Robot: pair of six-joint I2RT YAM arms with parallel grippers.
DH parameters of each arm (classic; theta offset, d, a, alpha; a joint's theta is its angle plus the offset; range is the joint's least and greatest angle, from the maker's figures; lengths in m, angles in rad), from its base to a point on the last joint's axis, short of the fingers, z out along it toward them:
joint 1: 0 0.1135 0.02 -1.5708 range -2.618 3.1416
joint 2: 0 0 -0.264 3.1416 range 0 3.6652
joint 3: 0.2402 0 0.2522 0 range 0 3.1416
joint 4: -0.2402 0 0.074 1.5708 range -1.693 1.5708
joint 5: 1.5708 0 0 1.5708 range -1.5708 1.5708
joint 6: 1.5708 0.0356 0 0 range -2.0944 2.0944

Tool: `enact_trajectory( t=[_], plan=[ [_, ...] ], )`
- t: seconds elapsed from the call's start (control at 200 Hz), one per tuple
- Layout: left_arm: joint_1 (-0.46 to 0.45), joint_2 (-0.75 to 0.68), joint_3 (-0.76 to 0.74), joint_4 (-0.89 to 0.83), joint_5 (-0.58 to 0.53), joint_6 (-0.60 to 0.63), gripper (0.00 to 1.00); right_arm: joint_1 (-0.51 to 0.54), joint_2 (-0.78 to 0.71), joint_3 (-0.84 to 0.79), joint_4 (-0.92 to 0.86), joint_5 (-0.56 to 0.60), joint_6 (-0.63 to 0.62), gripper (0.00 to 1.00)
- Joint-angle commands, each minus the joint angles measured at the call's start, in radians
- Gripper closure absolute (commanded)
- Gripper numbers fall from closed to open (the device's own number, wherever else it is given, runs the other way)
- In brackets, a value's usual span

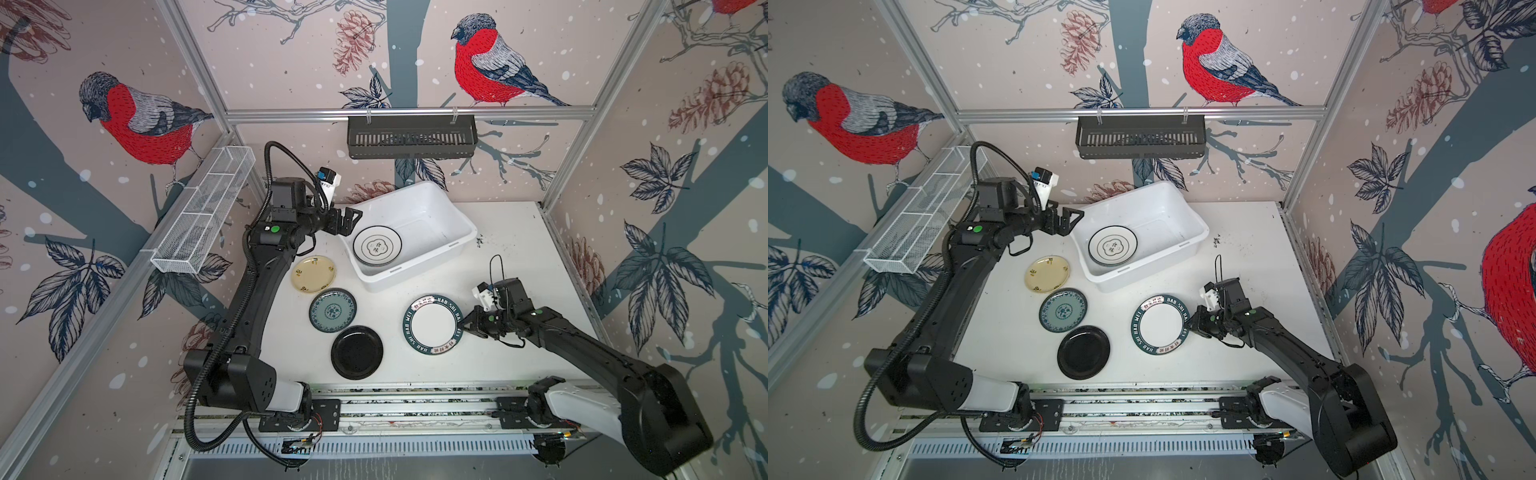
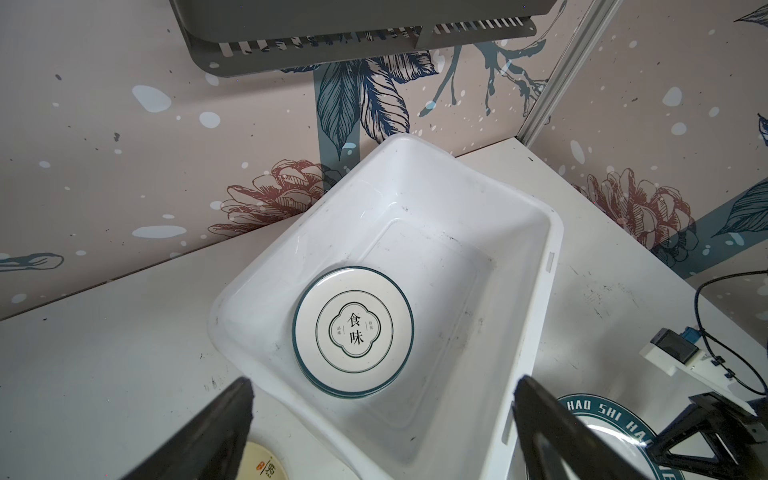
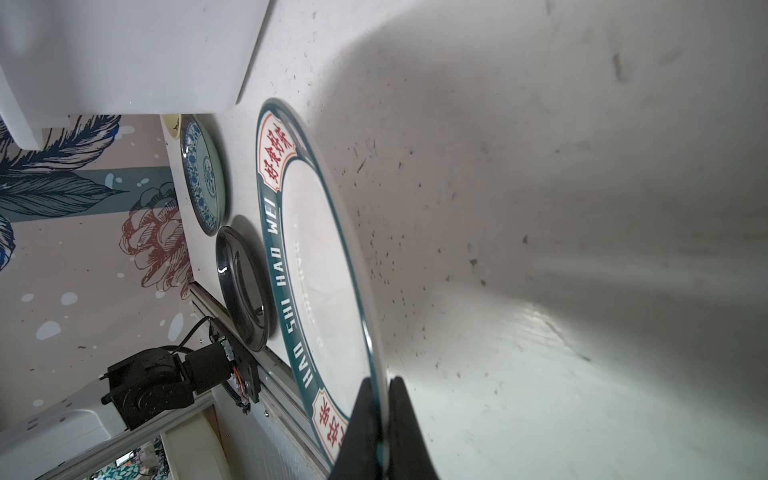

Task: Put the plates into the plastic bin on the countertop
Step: 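Lift the green-rimmed plate and carry it toward the bin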

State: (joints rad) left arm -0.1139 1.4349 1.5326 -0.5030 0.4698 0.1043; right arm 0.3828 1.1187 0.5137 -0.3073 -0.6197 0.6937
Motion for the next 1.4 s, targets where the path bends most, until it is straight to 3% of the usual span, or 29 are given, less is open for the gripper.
enact_trajectory(
  t=[0.0,0.37,0.64,0.921,1.396],
  plan=[
    [0.0,0.008,0.015,0.021,0.006,-0.02,0.03,-0.001,-0.023,0.035,-0.106,-0.008,-0.054,0.99],
    [0.0,0.051,0.064,0.043,-0.005,-0.054,0.03,-0.002,-0.082,0.255,-0.398,-0.002,-0.127,0.99],
    [0.002,0.075,0.102,0.052,-0.023,-0.077,0.04,0.0,-0.019,0.478,-0.456,-0.016,-0.127,0.99],
    [0.001,0.048,0.096,0.054,-0.04,-0.08,0.04,0.001,0.13,0.719,-0.456,-0.056,-0.137,0.99],
    [0.002,-0.017,0.064,0.054,-0.03,-0.066,0.04,0.003,0.543,1.129,-0.426,-0.075,-0.172,0.98]
  ],
)
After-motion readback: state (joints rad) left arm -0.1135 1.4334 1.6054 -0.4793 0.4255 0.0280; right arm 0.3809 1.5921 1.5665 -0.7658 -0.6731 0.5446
